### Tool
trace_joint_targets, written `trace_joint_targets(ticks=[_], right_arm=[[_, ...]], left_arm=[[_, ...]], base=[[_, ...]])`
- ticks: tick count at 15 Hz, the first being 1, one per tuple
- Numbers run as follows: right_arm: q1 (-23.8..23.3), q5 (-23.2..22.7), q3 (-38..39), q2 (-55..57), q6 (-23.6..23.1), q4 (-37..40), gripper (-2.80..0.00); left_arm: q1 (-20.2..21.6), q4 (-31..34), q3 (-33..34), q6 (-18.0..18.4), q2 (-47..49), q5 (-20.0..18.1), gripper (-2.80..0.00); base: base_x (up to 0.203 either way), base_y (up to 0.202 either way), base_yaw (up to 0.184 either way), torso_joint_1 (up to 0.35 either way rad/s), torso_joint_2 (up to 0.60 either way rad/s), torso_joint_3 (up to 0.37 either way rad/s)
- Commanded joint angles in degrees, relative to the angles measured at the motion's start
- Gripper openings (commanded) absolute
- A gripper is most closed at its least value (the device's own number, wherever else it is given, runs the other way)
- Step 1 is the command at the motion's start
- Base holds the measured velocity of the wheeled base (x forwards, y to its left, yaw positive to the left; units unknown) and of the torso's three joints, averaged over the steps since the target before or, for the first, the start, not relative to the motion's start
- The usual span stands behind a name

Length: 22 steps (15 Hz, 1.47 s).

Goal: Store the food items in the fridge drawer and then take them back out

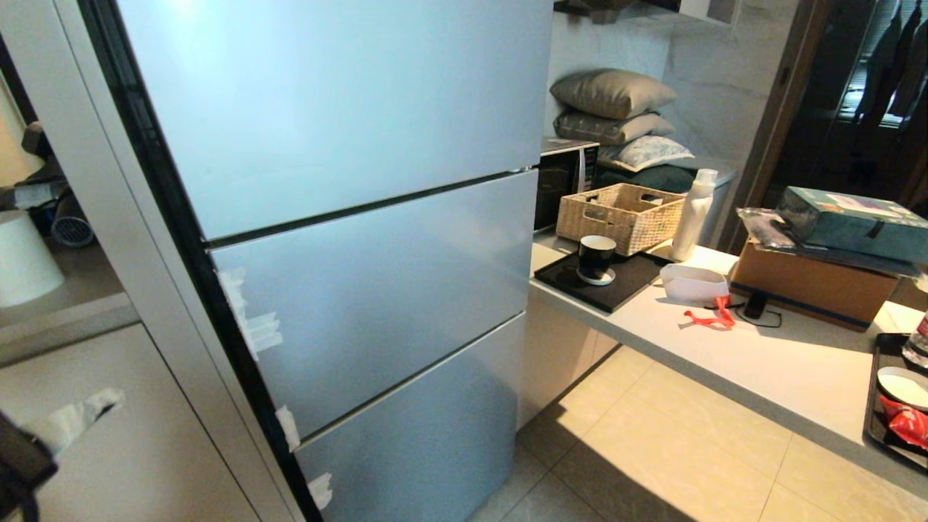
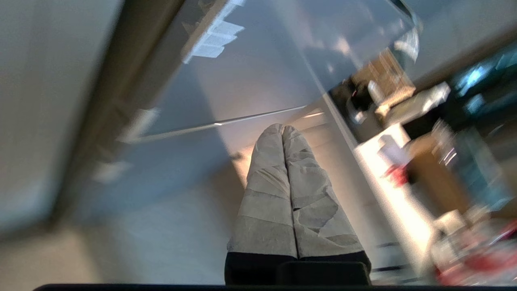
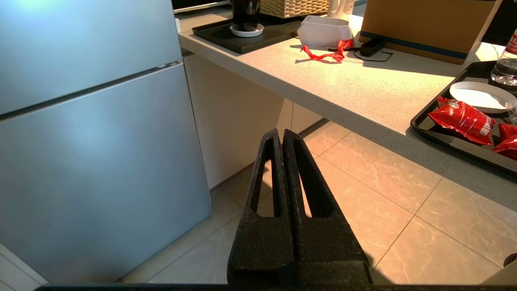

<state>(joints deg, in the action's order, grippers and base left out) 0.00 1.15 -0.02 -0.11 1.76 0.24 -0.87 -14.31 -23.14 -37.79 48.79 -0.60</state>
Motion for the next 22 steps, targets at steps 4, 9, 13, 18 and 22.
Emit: trace_joint_targets(ticks=[4, 9, 13, 18, 22], right_arm=[[0.0, 0.0, 0.02, 0.17, 0.0, 0.02, -2.8], [0.0, 0.0, 0.02, 0.15, 0.0, 0.02, -2.8], [0.0, 0.0, 0.02, 0.17, 0.0, 0.02, -2.8], [0.0, 0.0, -0.05, 0.11, 0.0, 0.02, -2.8], [0.0, 0.0, 0.02, 0.2, 0.0, 0.02, -2.8]], left_arm=[[0.95, -18.21, -3.19, -12.09, 28.9, -0.07, -2.8], [6.68, -22.34, -6.76, -17.41, 32.82, 0.1, -2.8], [8.61, -24.49, -7.9, -18.22, 34.76, 0.06, -2.8], [8.23, -33.31, -8.57, -19.23, 43.16, -0.26, -2.8], [7.72, -37.34, -9.29, -21.29, 46.55, -0.54, -2.8]], base=[[0.0, 0.0, 0.0, 0.0, 0.0, 0.0], [0.0, 0.0, 0.0, 0.0, 0.0, 0.0], [0.0, 0.0, 0.0, 0.0, 0.0, 0.0], [0.0, 0.0, 0.0, 0.0, 0.0, 0.0], [0.0, 0.0, 0.0, 0.0, 0.0, 0.0]])
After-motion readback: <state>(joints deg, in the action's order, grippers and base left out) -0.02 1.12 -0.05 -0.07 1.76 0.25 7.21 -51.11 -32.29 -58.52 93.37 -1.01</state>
